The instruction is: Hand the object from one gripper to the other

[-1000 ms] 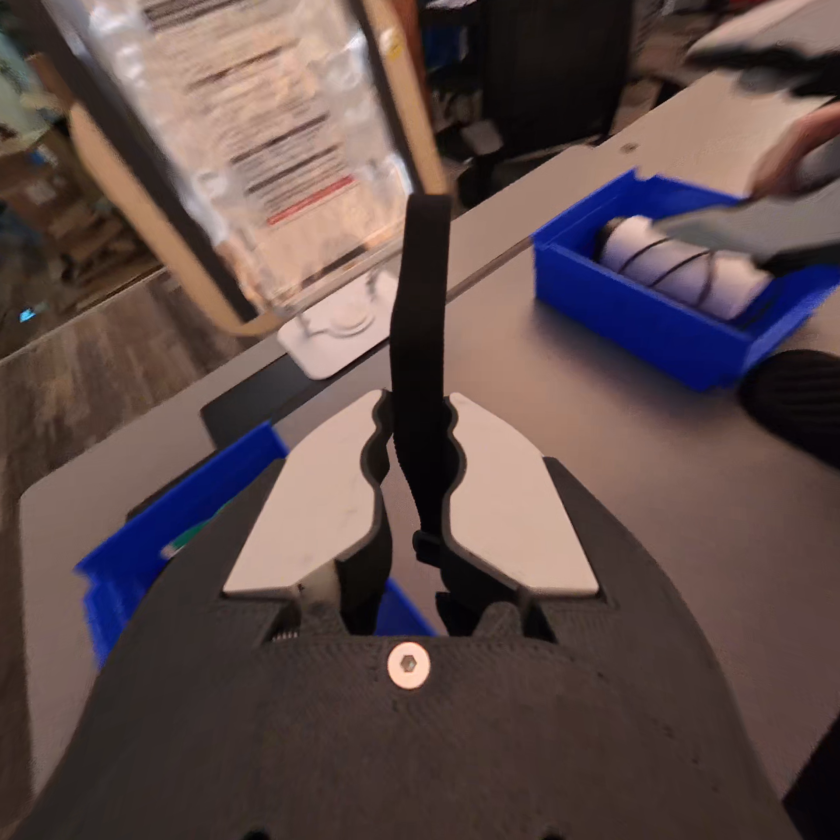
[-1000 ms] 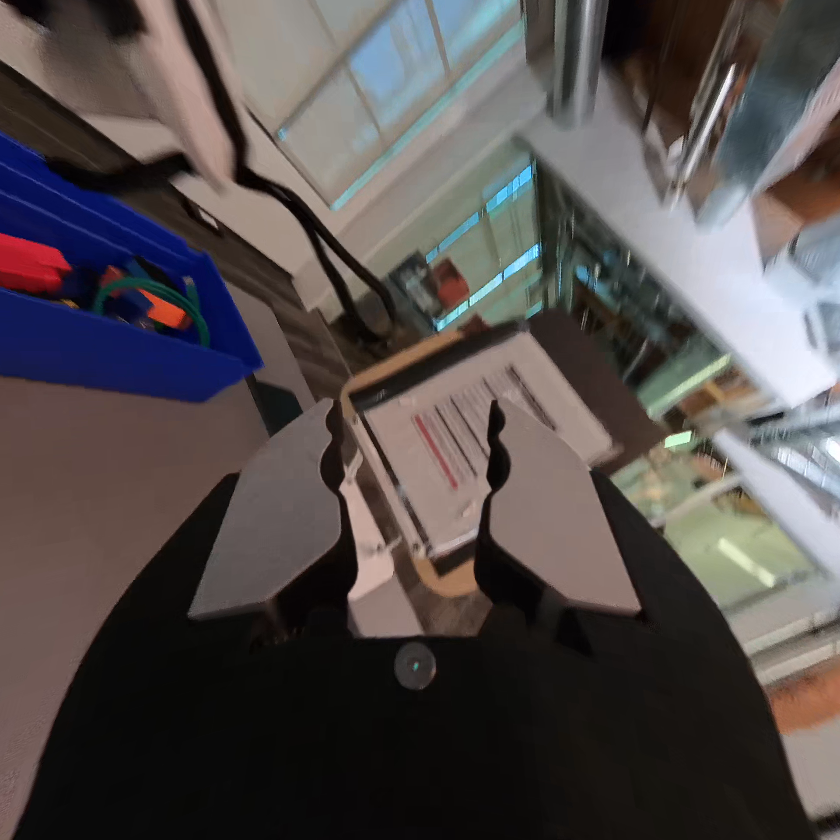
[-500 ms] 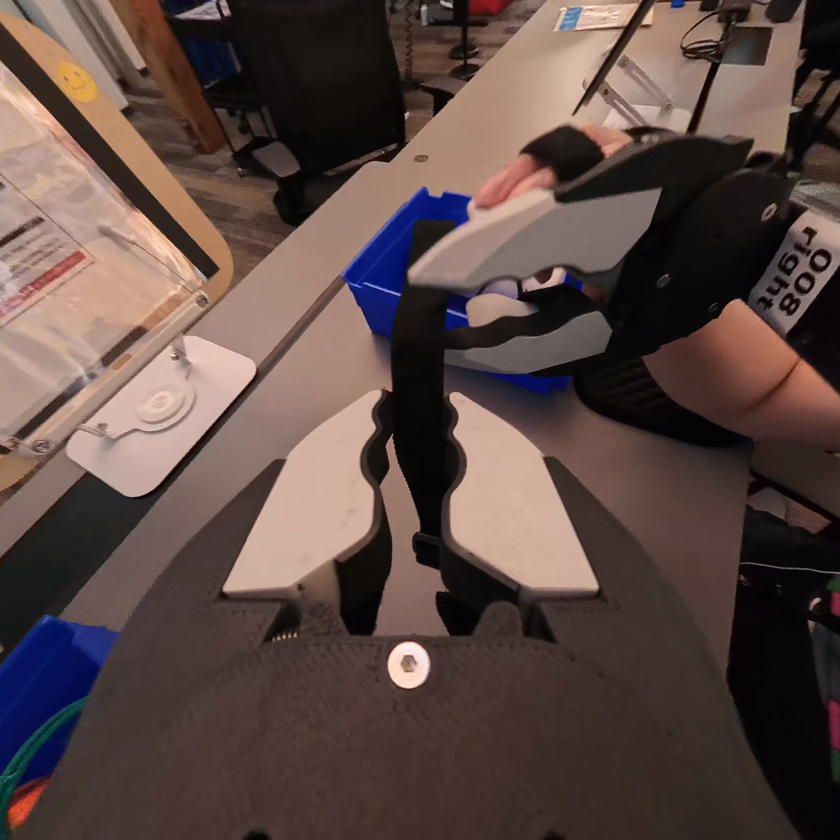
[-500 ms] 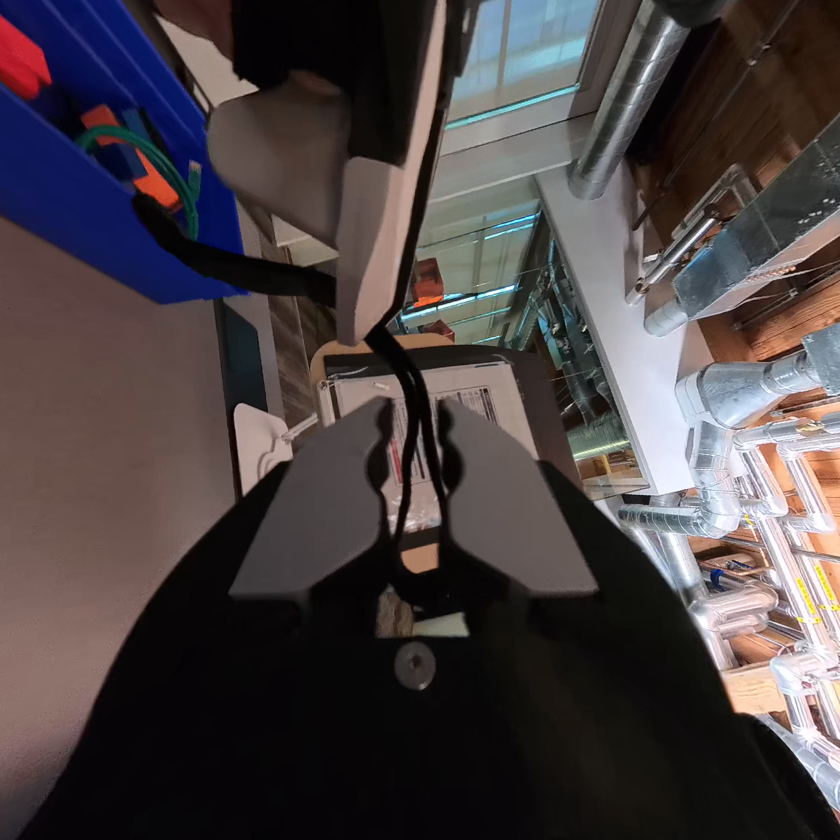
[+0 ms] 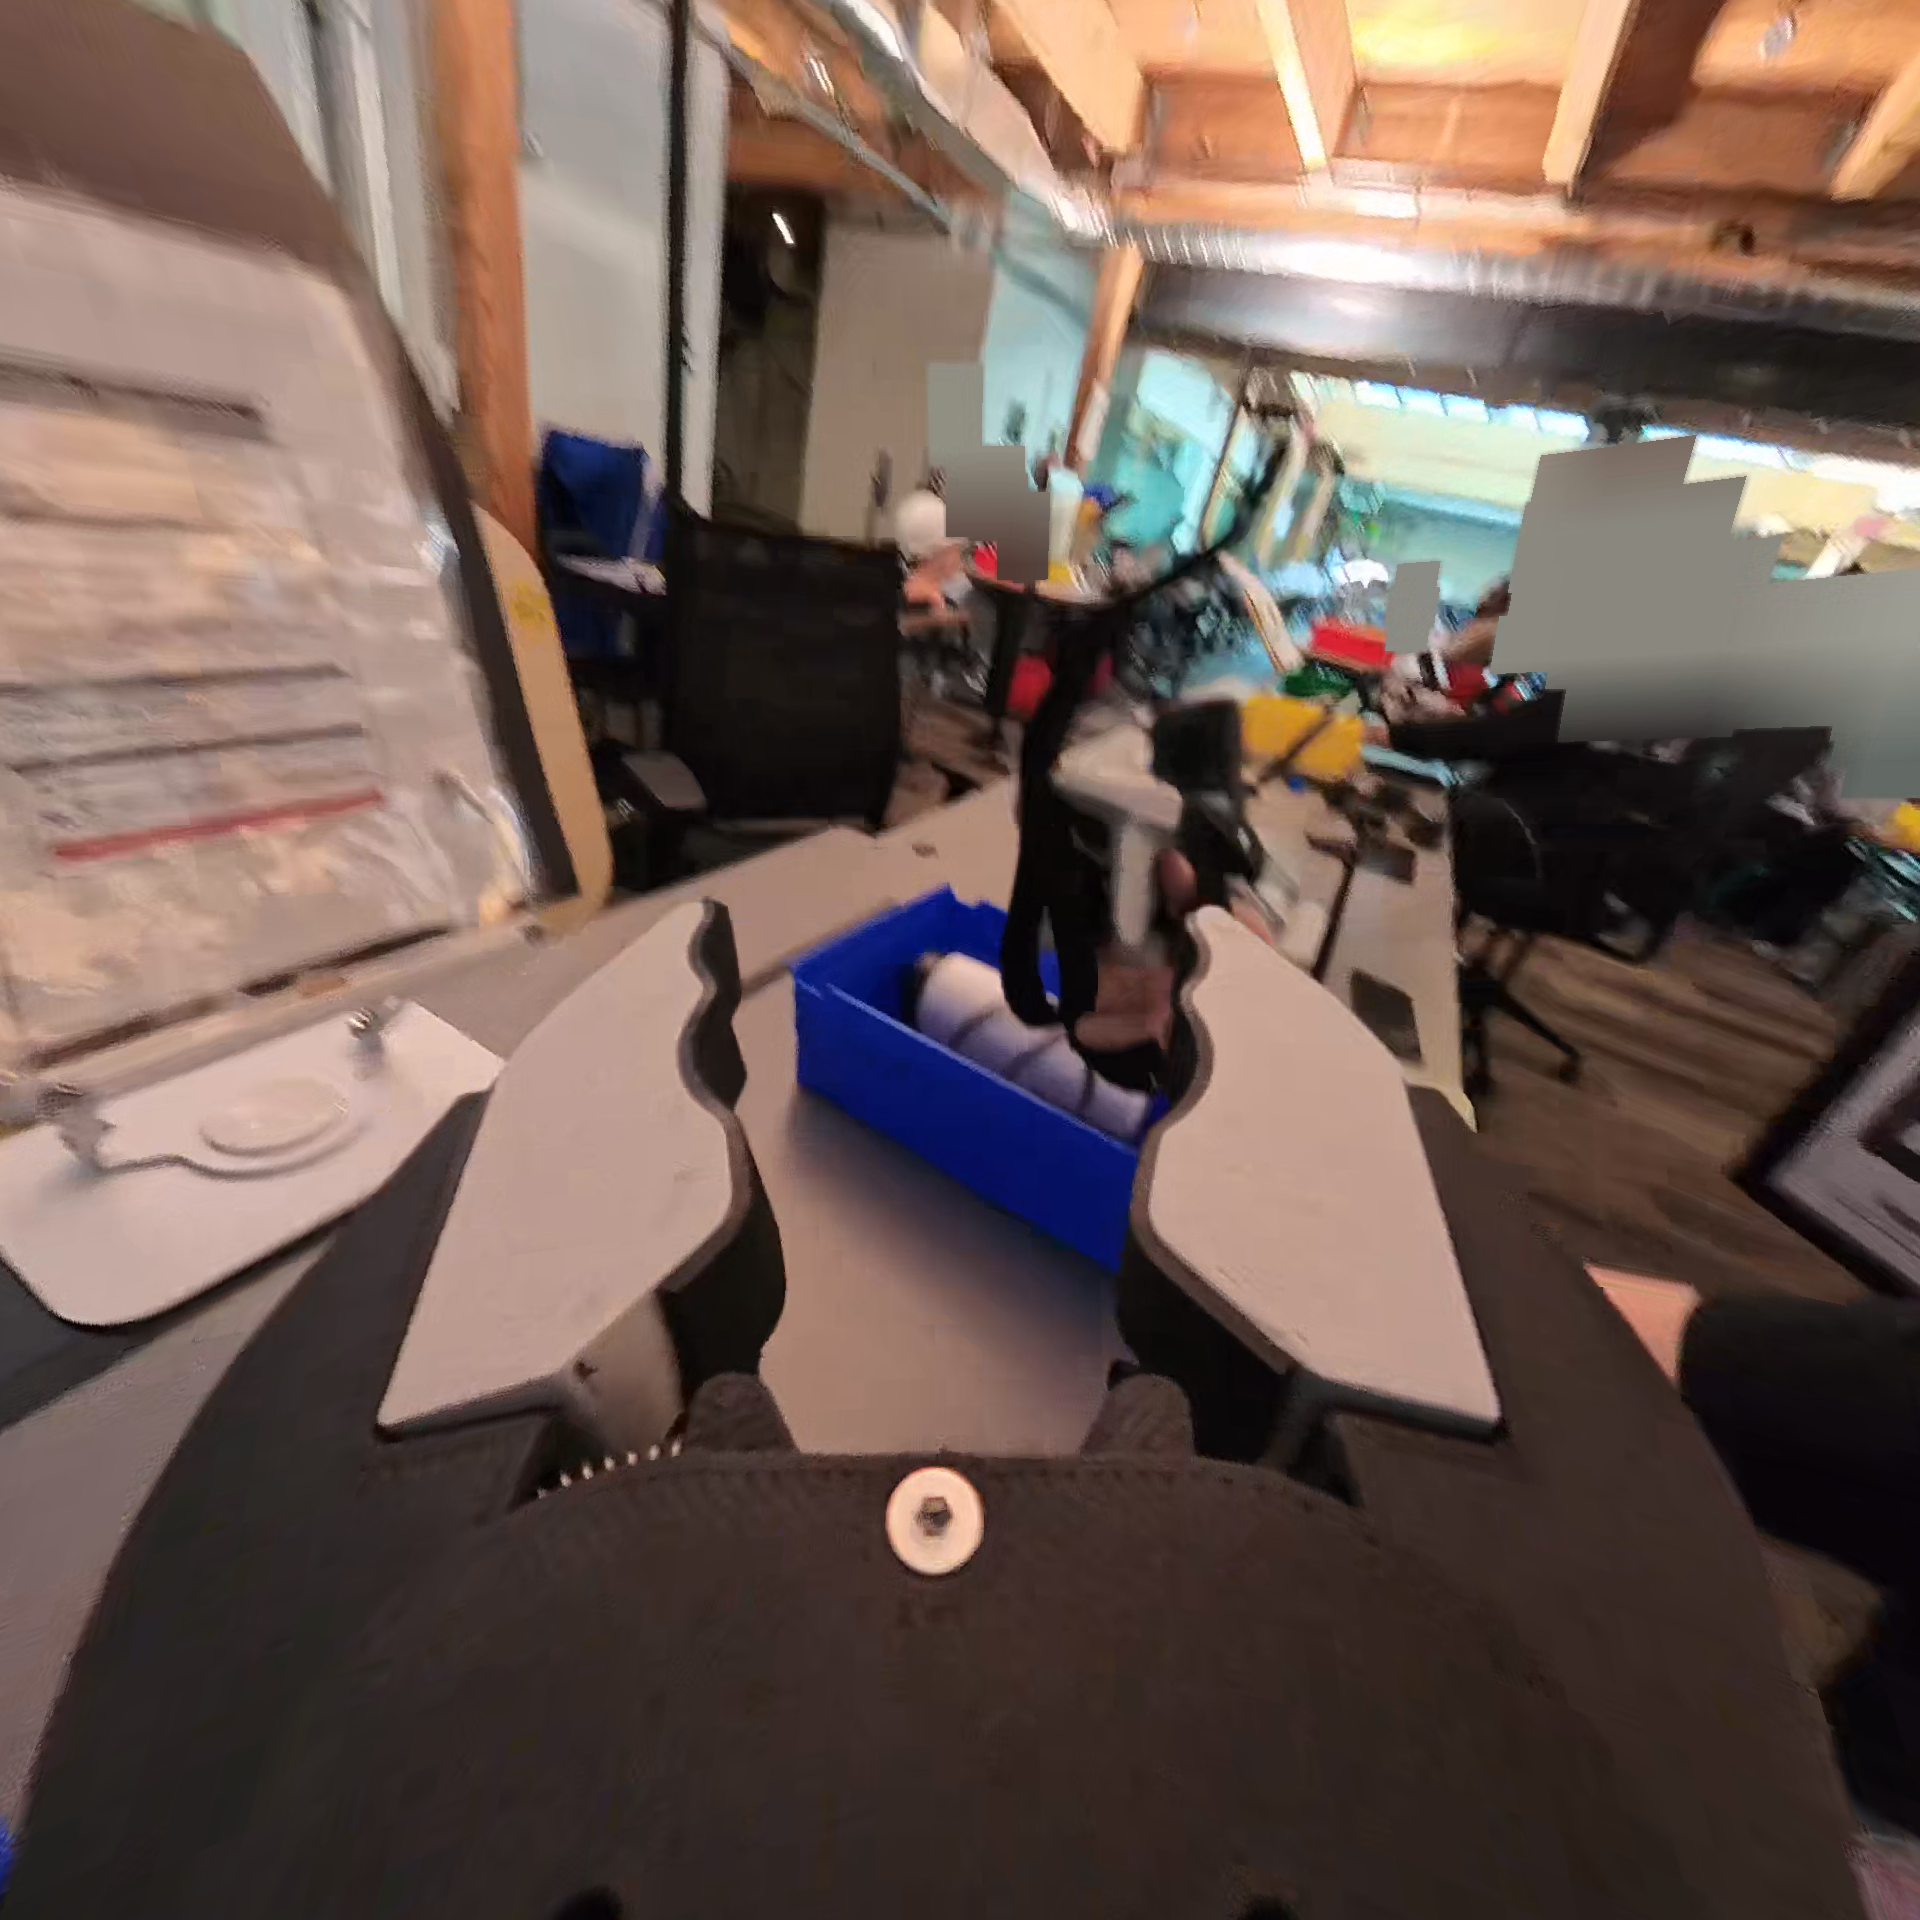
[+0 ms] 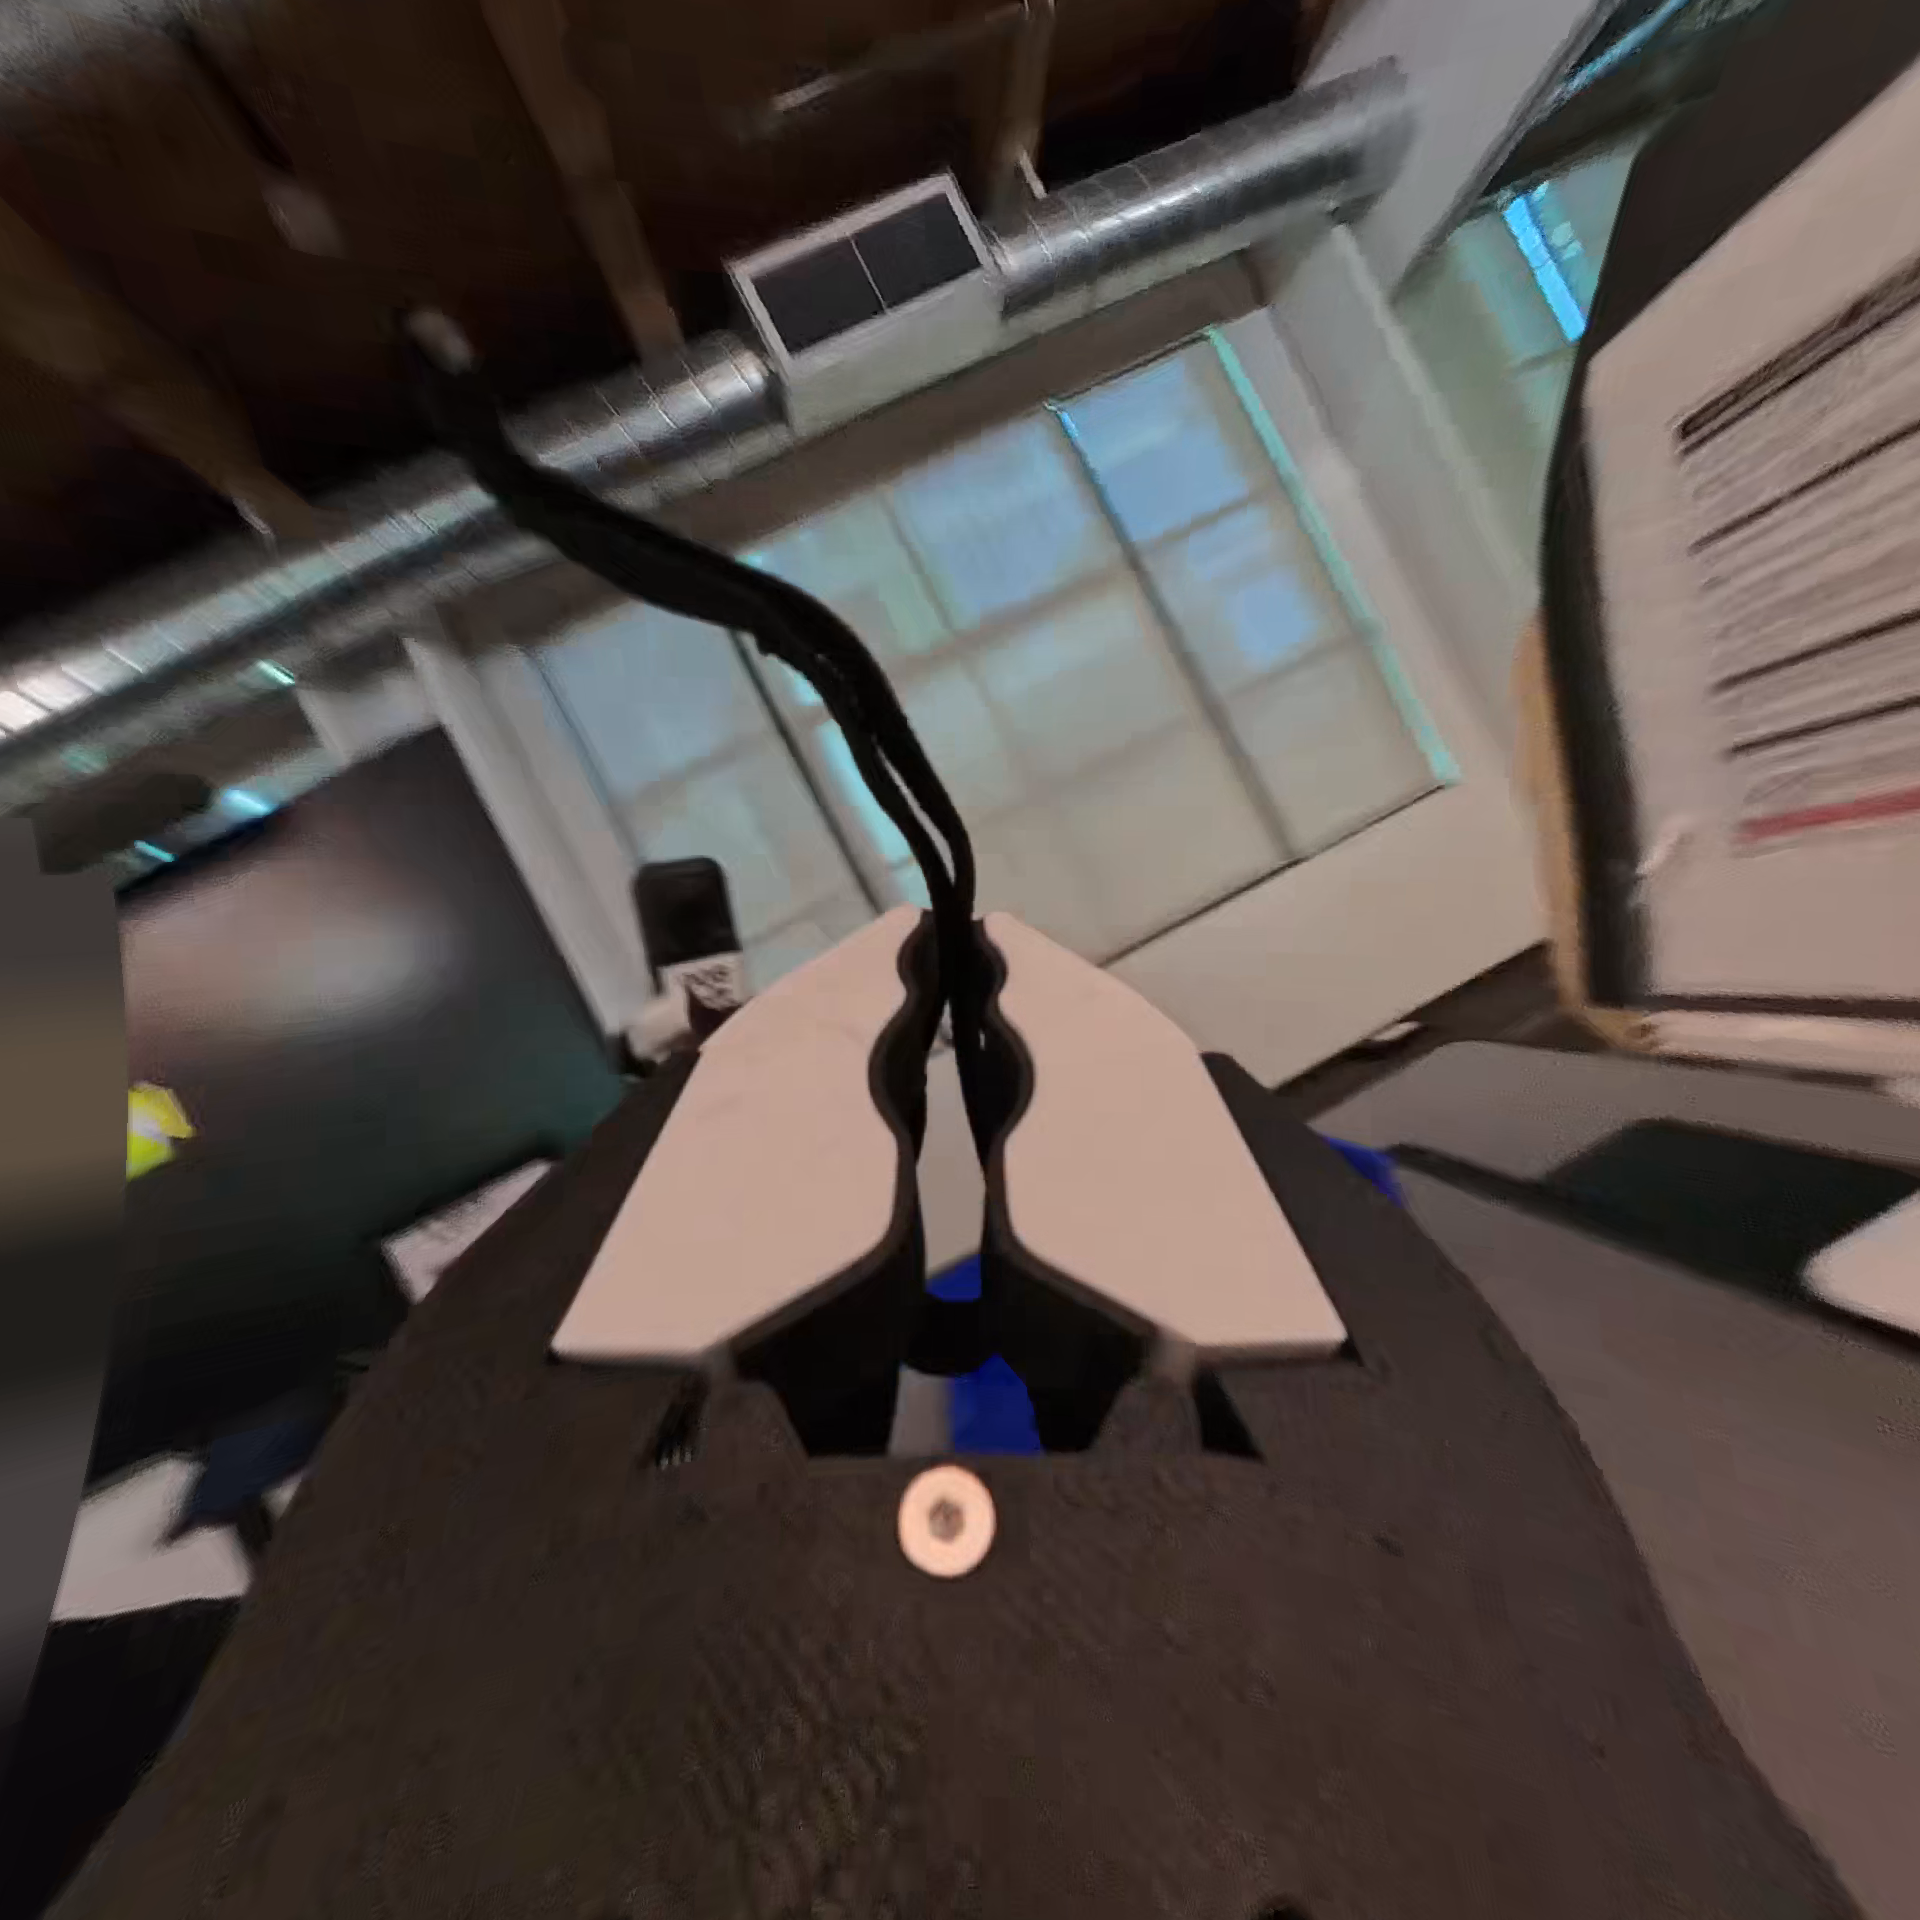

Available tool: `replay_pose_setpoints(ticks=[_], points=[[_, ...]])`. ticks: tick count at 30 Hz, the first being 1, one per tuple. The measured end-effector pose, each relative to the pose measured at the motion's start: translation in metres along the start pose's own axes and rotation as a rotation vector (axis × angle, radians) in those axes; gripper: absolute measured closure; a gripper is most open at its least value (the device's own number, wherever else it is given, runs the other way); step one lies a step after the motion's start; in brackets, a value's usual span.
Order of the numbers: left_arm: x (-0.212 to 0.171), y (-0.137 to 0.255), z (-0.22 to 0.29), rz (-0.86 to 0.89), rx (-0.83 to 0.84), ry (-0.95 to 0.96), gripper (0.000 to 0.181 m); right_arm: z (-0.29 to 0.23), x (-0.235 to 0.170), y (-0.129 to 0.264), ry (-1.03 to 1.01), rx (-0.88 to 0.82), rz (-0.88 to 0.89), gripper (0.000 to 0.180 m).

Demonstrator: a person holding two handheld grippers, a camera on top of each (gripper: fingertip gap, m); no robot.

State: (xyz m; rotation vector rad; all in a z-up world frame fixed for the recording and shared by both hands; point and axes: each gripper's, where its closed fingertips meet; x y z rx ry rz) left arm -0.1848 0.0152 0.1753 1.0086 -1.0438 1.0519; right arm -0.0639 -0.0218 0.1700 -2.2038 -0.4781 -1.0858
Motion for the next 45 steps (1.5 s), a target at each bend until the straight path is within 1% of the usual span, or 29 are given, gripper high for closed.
replay_pose_setpoints(ticks=[2, 7, 10, 11, 12, 13, 14, 15, 16, 18, 19, 20, 24, 26, 28, 30, 32, 33, 36, 38, 40, 41, 43, 45], points=[[-0.018, -0.022, 0.009, -0.103, -0.073, 0.004, 0.1, 0.002, -0.004, 0.0, -0.07, 0.064, -0.003, 0.176], [-0.057, -0.087, 0.028, -0.262, -0.202, -0.018, 0.102, -0.018, -0.022, -0.014, -0.063, 0.178, -0.079, 0.174], [-0.072, -0.107, 0.04, -0.317, -0.291, -0.014, 0.108, -0.026, -0.023, -0.015, -0.077, 0.209, -0.084, 0.174], [-0.073, -0.111, 0.042, -0.313, -0.302, -0.015, 0.114, -0.025, -0.023, -0.015, -0.076, 0.205, -0.085, 0.174], [-0.072, -0.112, 0.043, -0.299, -0.314, -0.021, 0.125, -0.025, -0.023, -0.014, -0.075, 0.2, -0.086, 0.173], [-0.07, -0.113, 0.044, -0.285, -0.327, -0.028, 0.142, -0.023, -0.022, -0.014, -0.075, 0.195, -0.087, 0.174], [-0.069, -0.112, 0.043, -0.274, -0.331, -0.03, 0.163, -0.021, -0.021, -0.013, -0.079, 0.182, -0.081, 0.173], [-0.066, -0.111, 0.039, -0.264, -0.317, -0.028, 0.173, -0.017, -0.018, -0.011, -0.081, 0.165, -0.067, 0.172], [-0.064, -0.108, 0.033, -0.253, -0.292, -0.03, 0.175, -0.013, -0.015, -0.008, -0.069, 0.141, -0.056, 0.17], [-0.06, -0.101, 0.016, -0.25, -0.203, -0.057, 0.176, 0.001, -0.006, -0.003, -0.016, 0.039, -0.029, 0.15], [-0.059, -0.096, 0.003, -0.257, -0.121, -0.086, 0.176, 0.008, -0.002, 0.001, 0.037, -0.027, -0.028, 0.142], [-0.057, -0.09, -0.013, -0.253, -0.023, -0.125, 0.176, 0.016, 0.001, 0.006, 0.105, -0.098, -0.037, 0.139], [-0.036, -0.05, -0.077, -0.207, 0.438, -0.353, 0.176, 0.052, 0.023, 0.039, 0.439, -0.48, -0.084, 0.135], [-0.025, -0.025, -0.1, -0.202, 0.654, -0.462, 0.176, 0.057, 0.038, 0.056, 0.625, -0.646, -0.102, 0.133], [-0.019, -0.01, -0.111, -0.207, 0.778, -0.535, 0.176, 0.055, 0.048, 0.066, 0.807, -0.767, -0.139, 0.132], [-0.013, -0.003, -0.113, -0.188, 0.837, -0.586, 0.176, 0.05, 0.051, 0.07, 0.974, -0.857, -0.19, 0.132], [-0.009, -0.004, -0.11, -0.169, 0.854, -0.643, 0.176, 0.042, 0.043, 0.061, 1.099, -0.862, -0.263, 0.135], [-0.008, -0.006, -0.108, -0.168, 0.865, -0.67, 0.176, 0.038, 0.031, 0.051, 1.126, -0.819, -0.314, 0.135], [-0.007, -0.011, -0.102, -0.179, 0.894, -0.755, 0.176, 0.026, -0.022, 0.018, 1.082, -0.581, -0.507, 0.138], [-0.009, -0.016, -0.097, -0.192, 0.893, -0.79, 0.177, 0.023, -0.058, 0.006, 1.024, -0.465, -0.657, 0.138], [-0.012, -0.023, -0.091, -0.209, 0.857, -0.813, 0.177, 0.027, -0.078, 0.002, 0.998, -0.437, -0.749, 0.137], [-0.014, -0.026, -0.087, -0.216, 0.837, -0.828, 0.177, 0.029, -0.082, 0.001, 0.99, -0.433, -0.767, 0.137], [-0.016, -0.031, -0.081, -0.234, 0.819, -0.853, 0.177, 0.031, -0.087, 0.0, 0.952, -0.428, -0.775, 0.137], [-0.018, -0.035, -0.077, -0.255, 0.819, -0.867, 0.177, 0.039, -0.086, 0.002, 0.933, -0.479, -0.793, 0.137]])
Point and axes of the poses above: each gripper's, where its closed fingertips meet, y back along the fingers, x out of its top, z = x × y across the jaws, and after that the axes turned 9 degrees about -z, right-handed
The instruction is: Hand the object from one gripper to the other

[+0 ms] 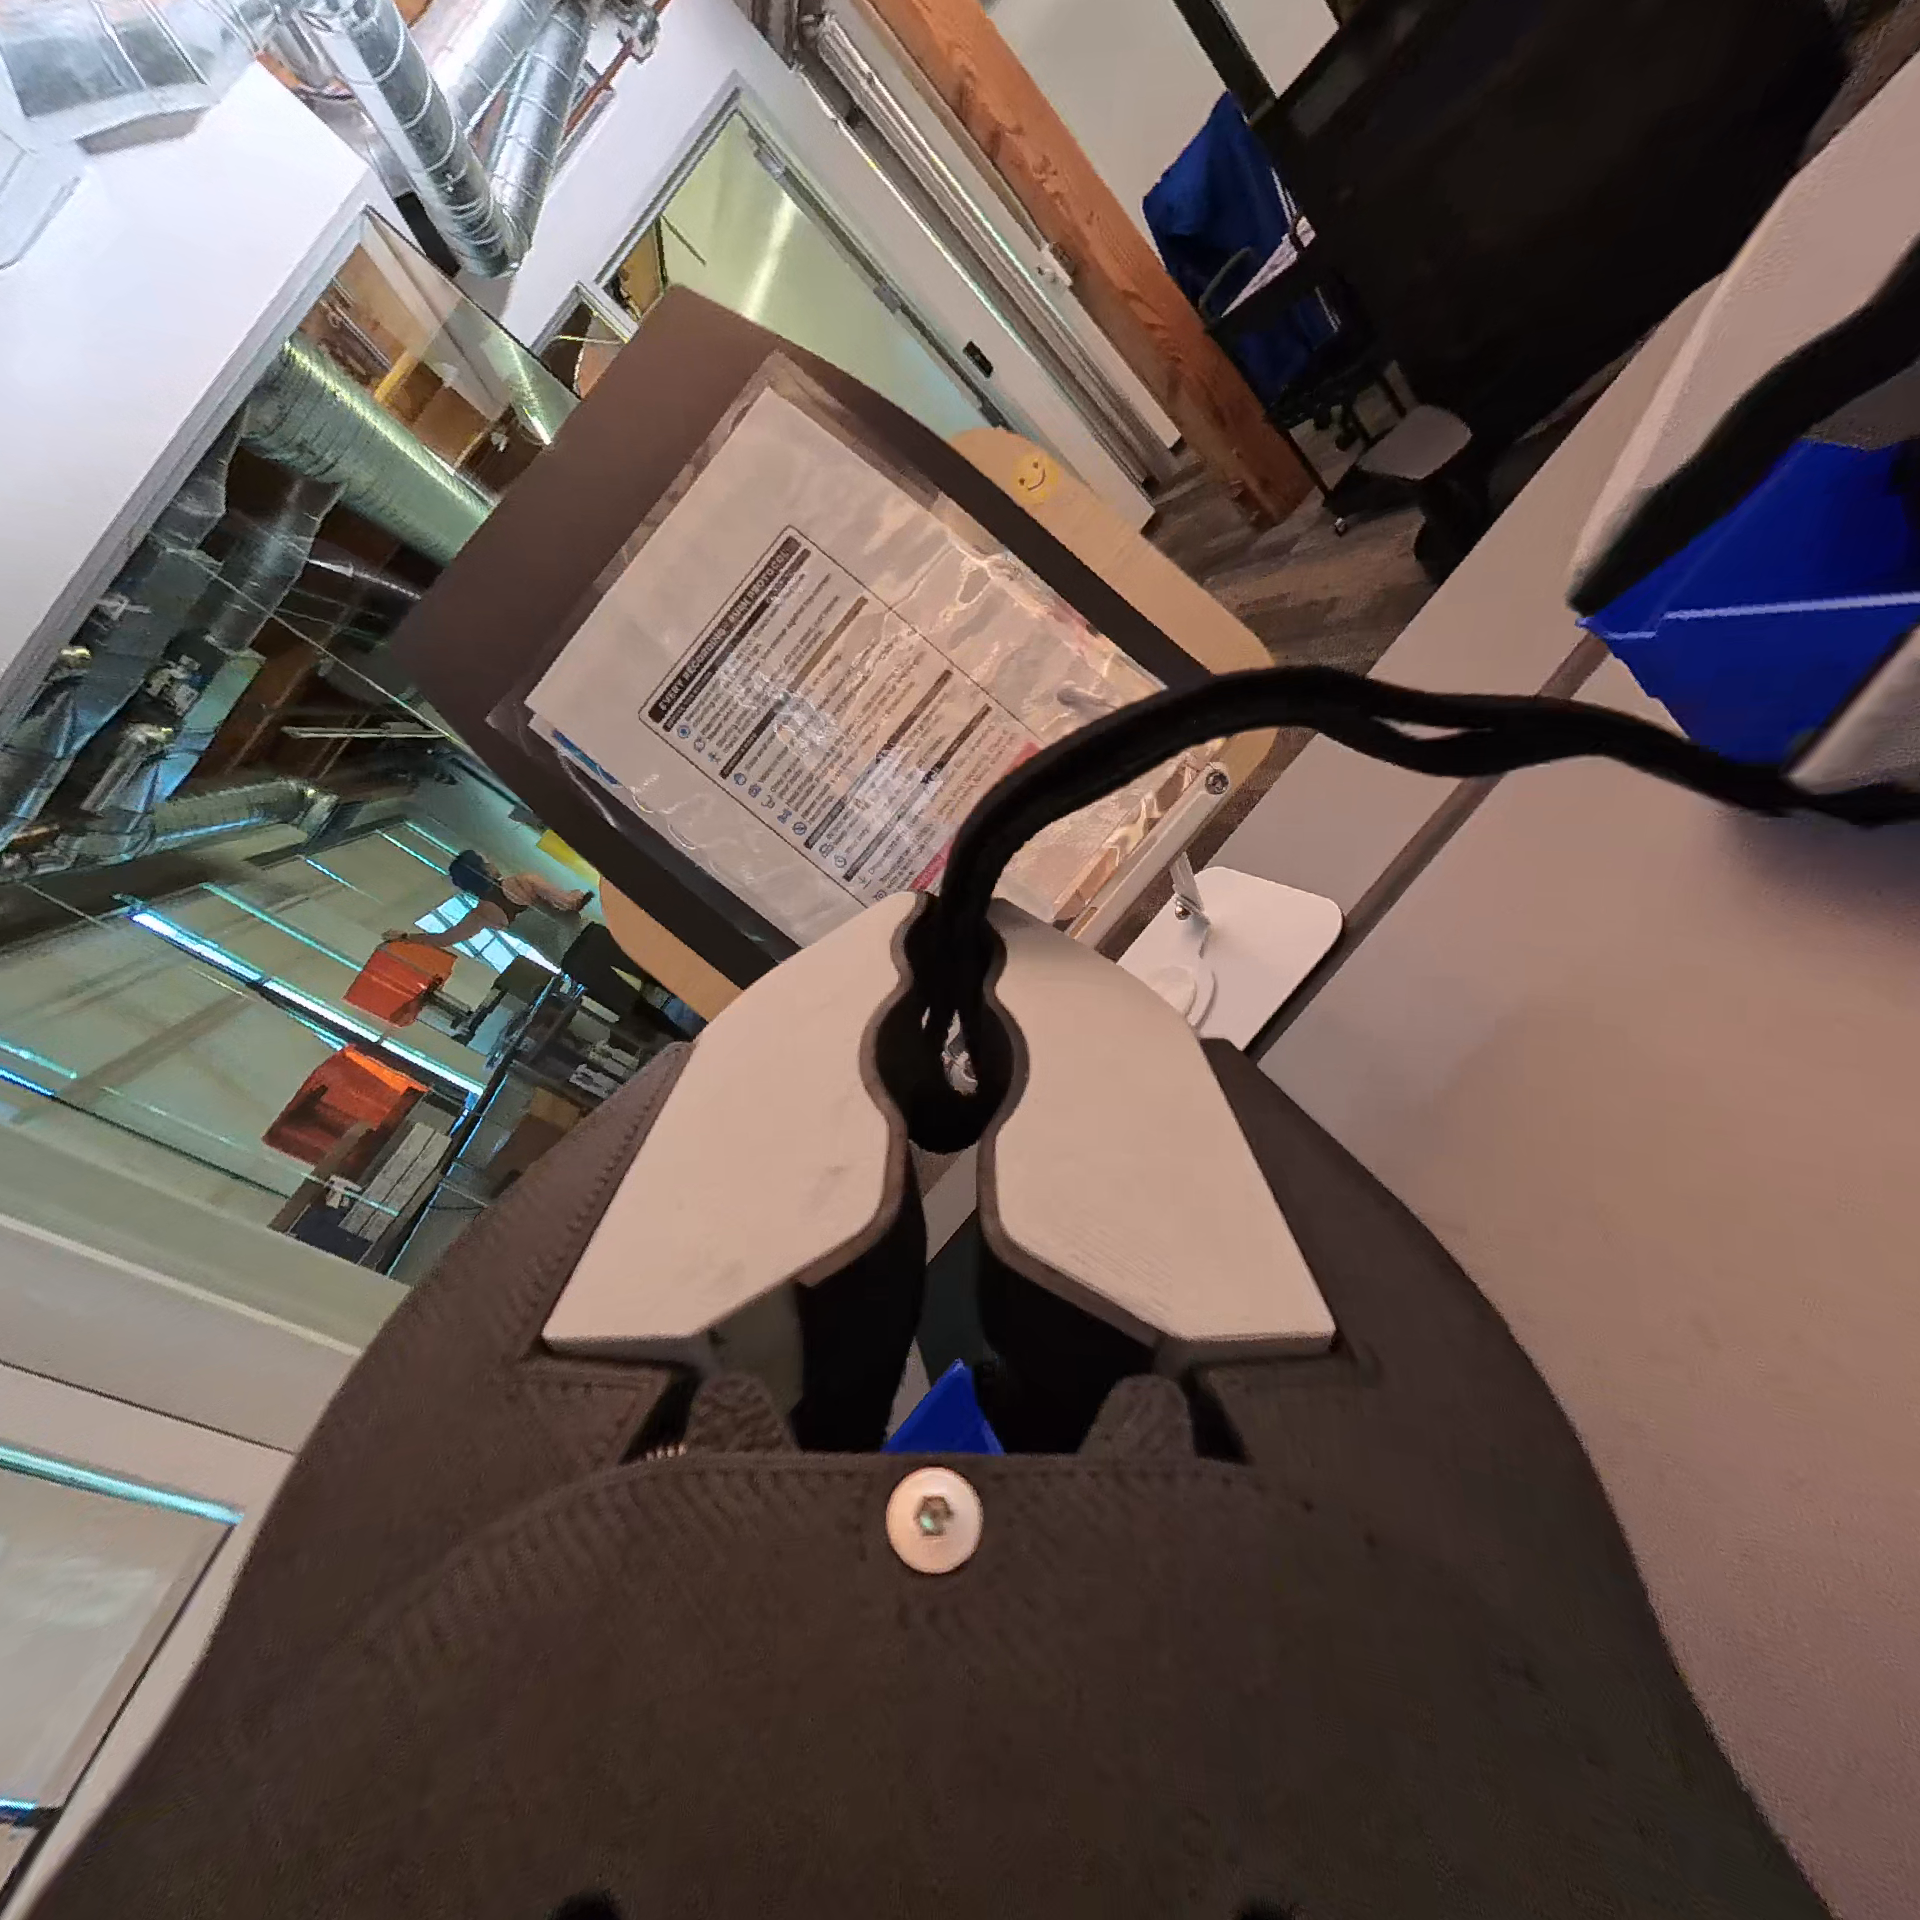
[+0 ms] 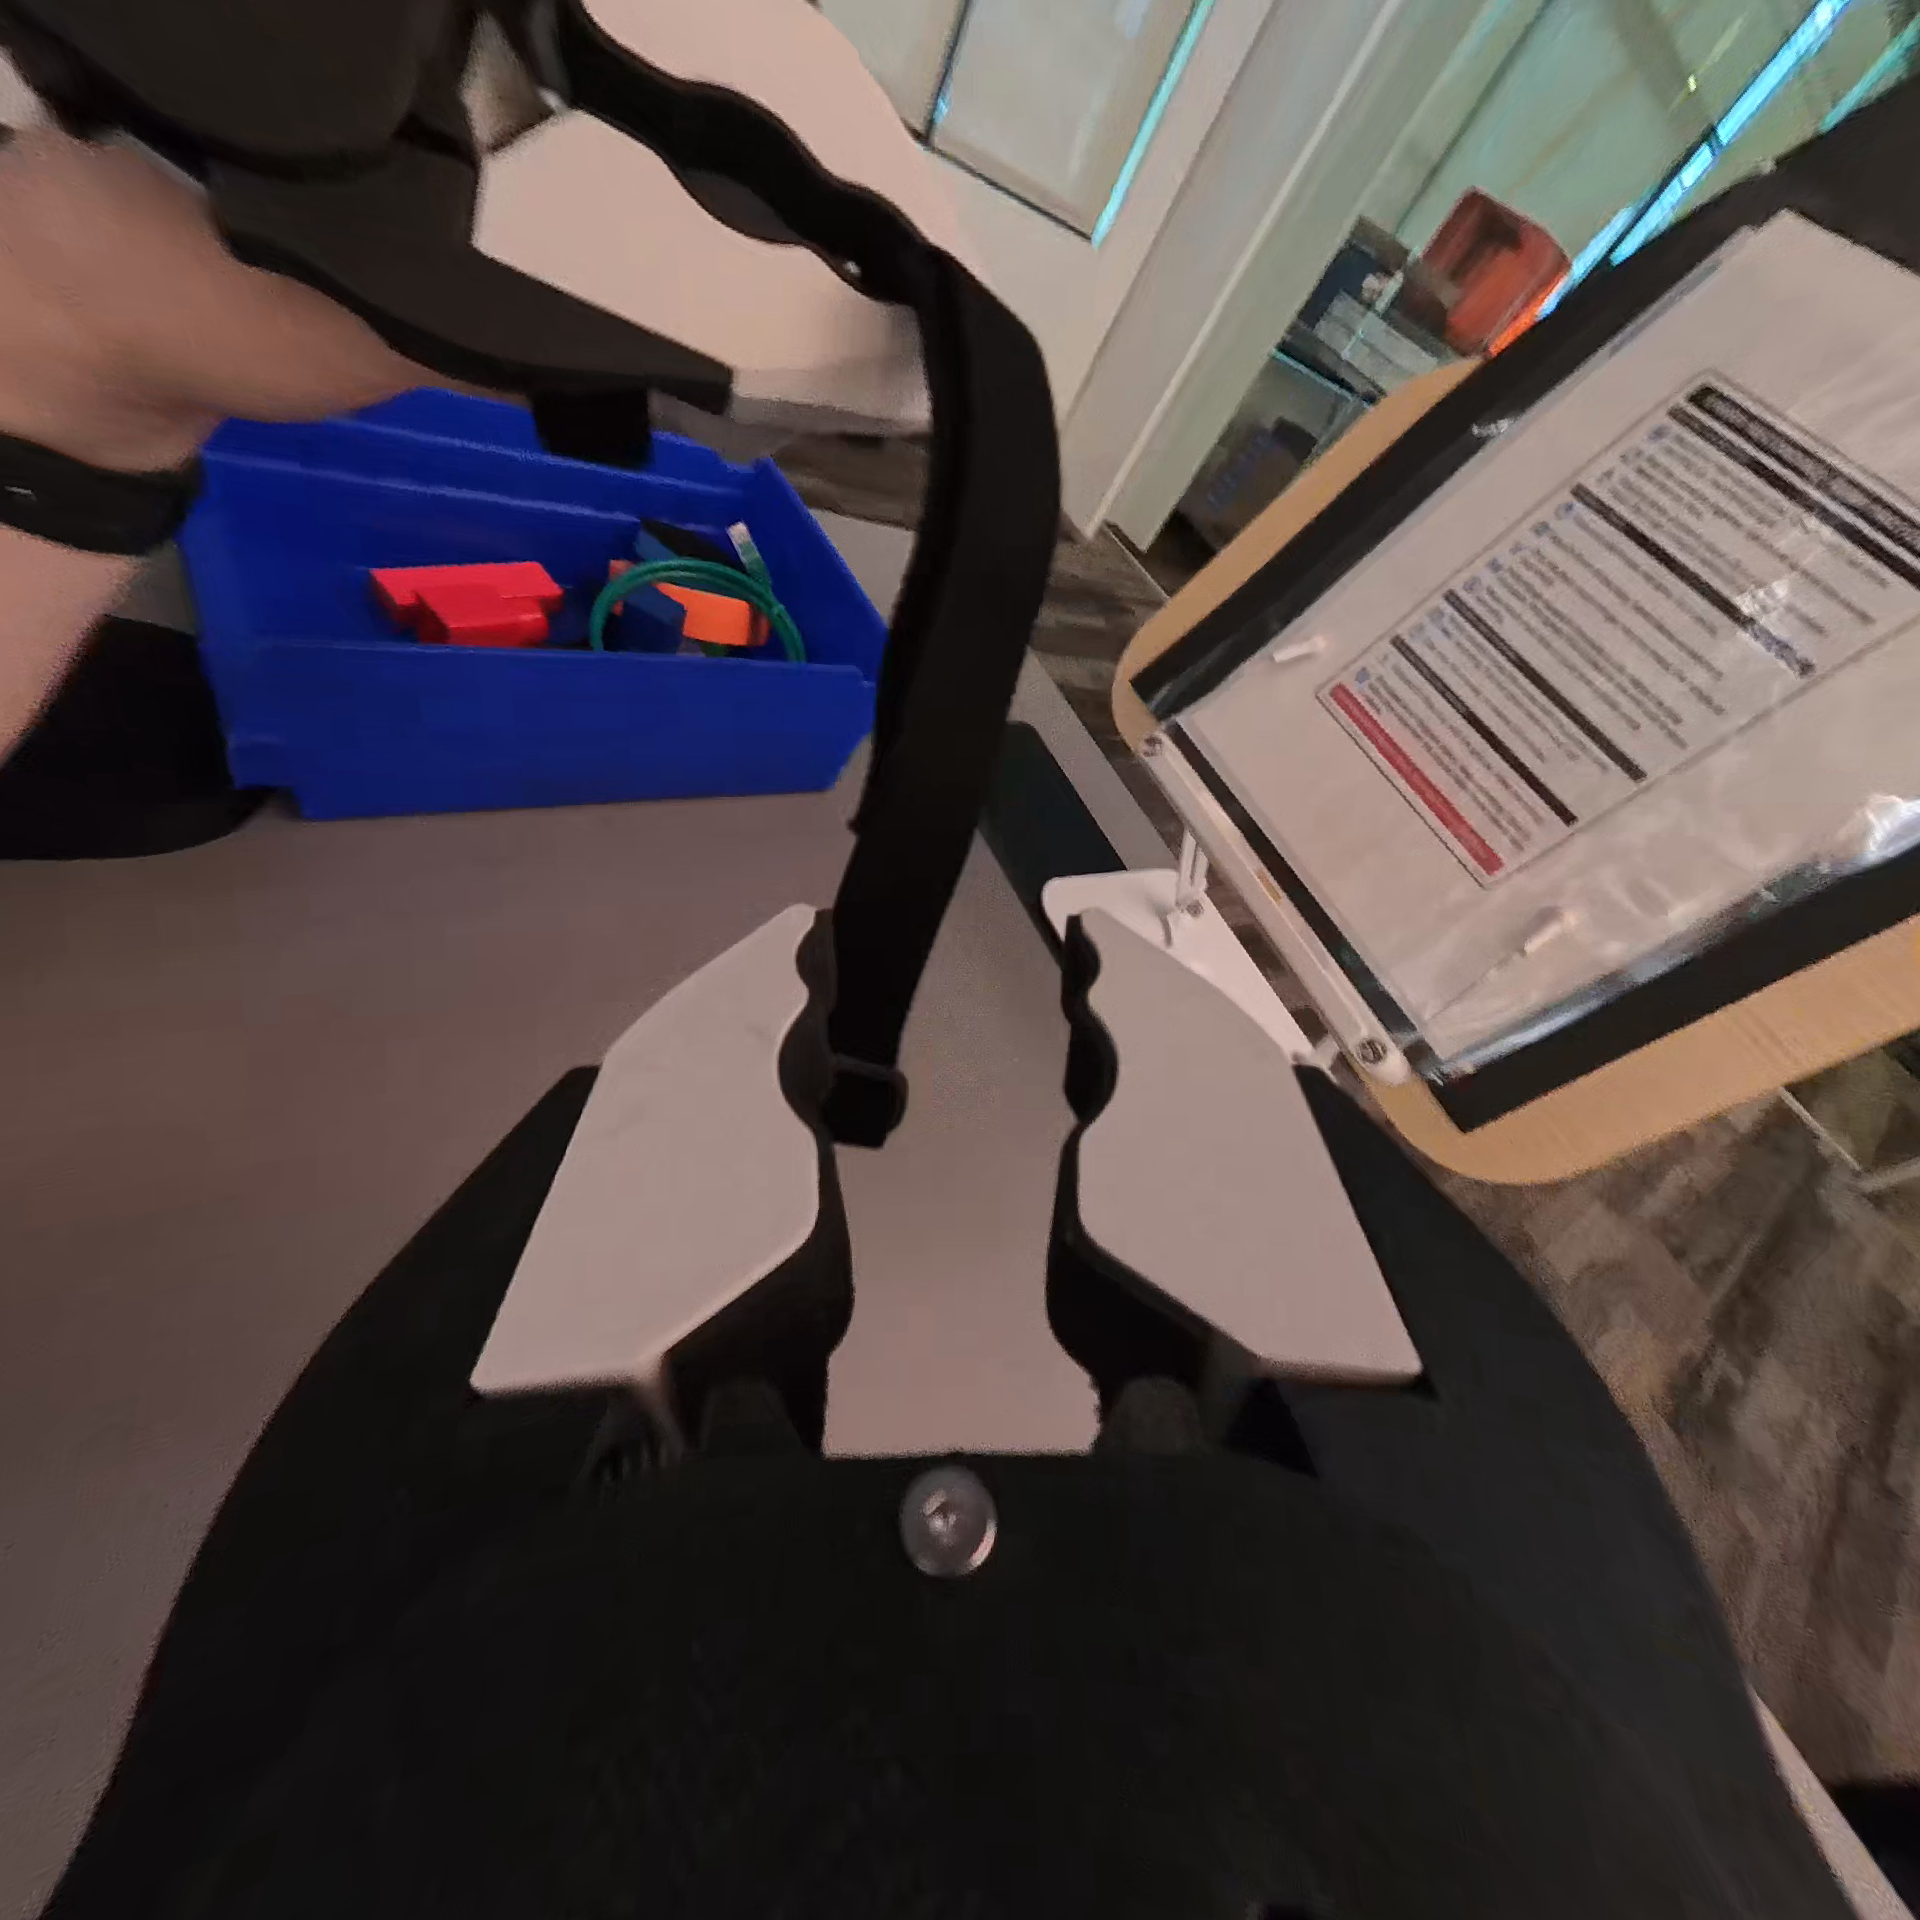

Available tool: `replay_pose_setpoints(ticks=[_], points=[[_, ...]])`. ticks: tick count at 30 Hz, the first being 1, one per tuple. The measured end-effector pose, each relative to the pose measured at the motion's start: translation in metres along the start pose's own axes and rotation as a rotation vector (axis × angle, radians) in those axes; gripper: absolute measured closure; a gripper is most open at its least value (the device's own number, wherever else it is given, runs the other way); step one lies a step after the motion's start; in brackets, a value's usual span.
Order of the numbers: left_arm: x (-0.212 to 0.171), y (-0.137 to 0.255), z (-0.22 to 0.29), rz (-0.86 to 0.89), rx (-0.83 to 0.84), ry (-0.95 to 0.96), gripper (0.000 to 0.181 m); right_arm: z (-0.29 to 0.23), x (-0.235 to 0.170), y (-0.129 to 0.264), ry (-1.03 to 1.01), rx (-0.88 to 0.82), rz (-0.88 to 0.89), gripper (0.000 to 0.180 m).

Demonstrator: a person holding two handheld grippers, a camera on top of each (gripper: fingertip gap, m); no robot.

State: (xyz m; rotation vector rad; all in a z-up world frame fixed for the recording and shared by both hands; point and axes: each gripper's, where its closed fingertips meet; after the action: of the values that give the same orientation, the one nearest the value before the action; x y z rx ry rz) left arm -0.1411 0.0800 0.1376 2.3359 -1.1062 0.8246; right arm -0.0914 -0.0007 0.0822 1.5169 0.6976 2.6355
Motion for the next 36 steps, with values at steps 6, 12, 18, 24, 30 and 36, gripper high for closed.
replay_pose_setpoints(ticks=[6, 12, 18, 24, 30, 36], points=[[0.007, 0.001, 0.01, 0.004, -0.016, -0.032, 0.177, -0.005, -0.01, -0.009, -0.035, 0.042, -0.067, 0.137], [0.011, 0.003, 0.015, 0.008, -0.033, -0.042, 0.177, -0.001, -0.01, -0.008, -0.1, 0.073, -0.042, 0.156], [0.014, 0.003, 0.017, 0.034, -0.123, 0.173, 0.125, 0.017, -0.002, 0.005, -0.273, 0.102, 0.062, 0.157], [0.033, 0.024, 0.008, 0.185, -0.425, 0.573, 0.081, 0.076, 0.019, 0.056, -0.756, 0.21, 0.577, 0.158], [0.031, 0.026, 0.02, 0.163, -0.482, 0.526, 0.097, 0.117, 0.004, 0.095, -1.214, 0.537, 1.055, 0.159], [0.055, 0.013, 0.06, 0.164, -0.378, 0.298, 0.107, 0.095, 0.019, 0.075, -1.213, 0.631, 1.009, 0.159]])
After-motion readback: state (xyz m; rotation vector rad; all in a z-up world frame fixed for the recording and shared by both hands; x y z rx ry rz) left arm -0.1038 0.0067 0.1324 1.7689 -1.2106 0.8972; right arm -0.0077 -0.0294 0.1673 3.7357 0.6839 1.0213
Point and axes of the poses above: each gripper's, where its closed fingertips meet, y back along the fingers, x out of its top, z = x × y across the jaws, and after that the axes turned 9 degrees about -z, right-handed
